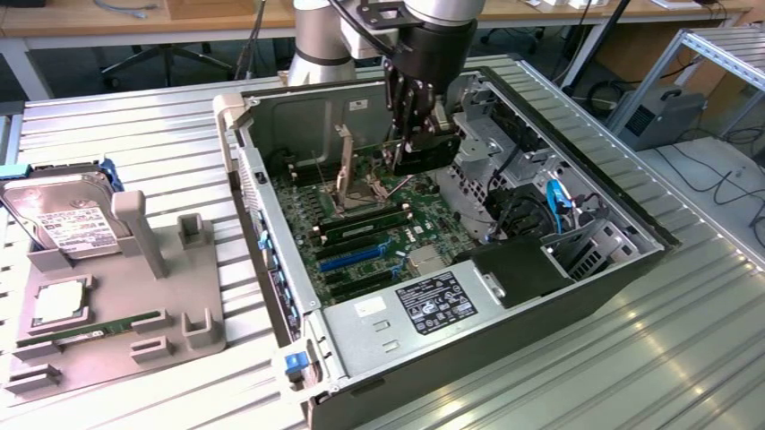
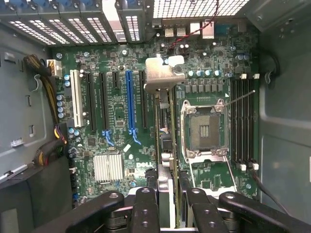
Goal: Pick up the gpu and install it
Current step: 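Insert the gpu into the slot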
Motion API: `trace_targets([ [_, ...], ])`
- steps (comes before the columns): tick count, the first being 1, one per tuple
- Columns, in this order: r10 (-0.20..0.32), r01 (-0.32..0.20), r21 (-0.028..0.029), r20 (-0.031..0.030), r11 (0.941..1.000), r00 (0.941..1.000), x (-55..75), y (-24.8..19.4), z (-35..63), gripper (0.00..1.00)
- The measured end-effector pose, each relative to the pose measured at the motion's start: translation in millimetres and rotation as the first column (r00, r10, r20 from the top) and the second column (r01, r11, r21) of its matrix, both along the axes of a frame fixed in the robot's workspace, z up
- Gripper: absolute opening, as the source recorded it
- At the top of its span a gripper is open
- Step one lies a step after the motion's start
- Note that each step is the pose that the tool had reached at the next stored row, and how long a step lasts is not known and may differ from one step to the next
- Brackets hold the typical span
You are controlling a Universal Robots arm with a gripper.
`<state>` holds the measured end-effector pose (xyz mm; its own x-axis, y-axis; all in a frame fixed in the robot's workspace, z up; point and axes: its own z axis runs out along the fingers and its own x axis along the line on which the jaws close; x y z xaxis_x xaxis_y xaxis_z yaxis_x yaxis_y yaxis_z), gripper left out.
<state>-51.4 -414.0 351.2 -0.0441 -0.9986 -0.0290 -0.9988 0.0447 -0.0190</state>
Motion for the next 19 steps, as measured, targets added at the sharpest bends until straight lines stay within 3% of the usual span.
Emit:
trace_targets([
  [6, 0.009, -0.009, -0.0003, 0.0, 1.0, 1.0, 0.0, 0.0, -0.1, 0.28],
  [11, -0.049, 0.049, -0.0003, 0.0, 0.9988, 0.9988, 0.0, 0.0, -0.6, 0.28],
  [14, -0.05, 0.05, -0.0003, -0.0019, 0.9988, 0.9988, 0.0, 0.0, -0.7, 0.28],
  [15, -0.05, 0.05, -0.0007, -0.0134, 0.9988, 0.9987, 0.0, 0.1, -0.9, 0.28],
  [16, -0.05, 0.05, -0.0017, -0.0305, 0.9988, 0.9983, 0.0, 0.0, -1.1, 0.28],
  [17, -0.05, 0.05, -0.0022, -0.0413, 0.9988, 0.9979, 0.0, 0.0, -1.3, 0.28],
  [18, -0.05, 0.05, -0.0027, -0.0511, 0.9988, 0.9974, 0.0, 0.0, -1.5, 0.28],
  [19, -0.05, 0.05, -0.0029, -0.0523, 0.9988, 0.9974, 0.0, 0.0, -1.5, 0.28],
])
